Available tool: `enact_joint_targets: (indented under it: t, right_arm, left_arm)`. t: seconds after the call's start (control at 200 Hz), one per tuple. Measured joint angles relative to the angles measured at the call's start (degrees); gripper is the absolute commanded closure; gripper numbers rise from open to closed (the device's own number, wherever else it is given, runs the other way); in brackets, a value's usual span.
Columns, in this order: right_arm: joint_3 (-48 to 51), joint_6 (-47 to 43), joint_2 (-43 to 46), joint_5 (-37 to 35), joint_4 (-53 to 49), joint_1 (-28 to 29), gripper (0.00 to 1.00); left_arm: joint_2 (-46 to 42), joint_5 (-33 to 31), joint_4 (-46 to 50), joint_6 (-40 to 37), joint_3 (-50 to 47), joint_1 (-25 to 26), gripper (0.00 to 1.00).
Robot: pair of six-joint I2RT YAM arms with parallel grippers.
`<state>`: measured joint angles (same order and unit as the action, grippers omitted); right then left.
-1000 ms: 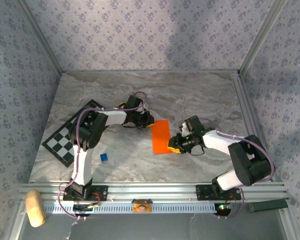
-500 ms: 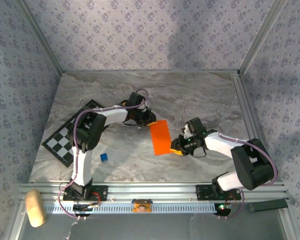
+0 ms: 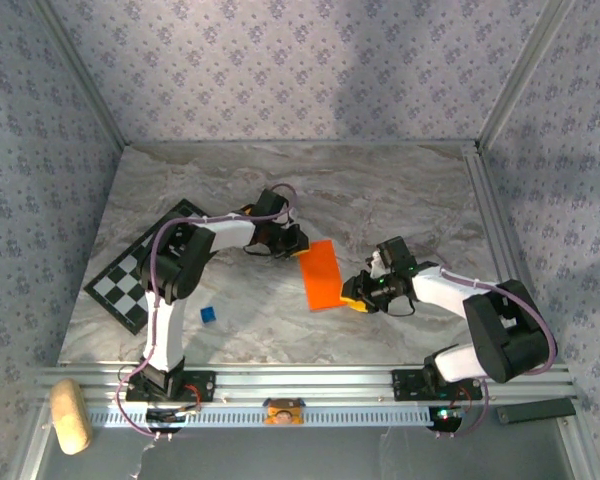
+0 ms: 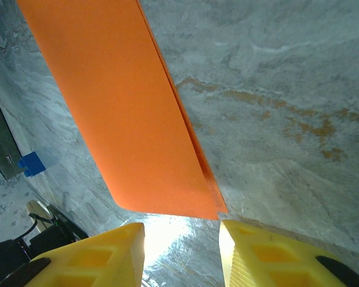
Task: Fold a paper plane with a square sheet of paper (pick it up from the middle)
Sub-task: Fold the triangle a second time at the center of the table.
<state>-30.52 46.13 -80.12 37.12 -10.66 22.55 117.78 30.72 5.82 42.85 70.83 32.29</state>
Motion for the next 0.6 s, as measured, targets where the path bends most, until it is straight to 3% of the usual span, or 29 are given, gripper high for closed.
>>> enact_joint_targets:
  t: [0.6]
  right_arm:
    - [0.0, 3.43, -1.79, 1.11, 3.23, -0.7, 0.59]
  left_arm:
    - [-0.26, 0.13, -1.18, -0.24, -0.76, -0.04, 0.86]
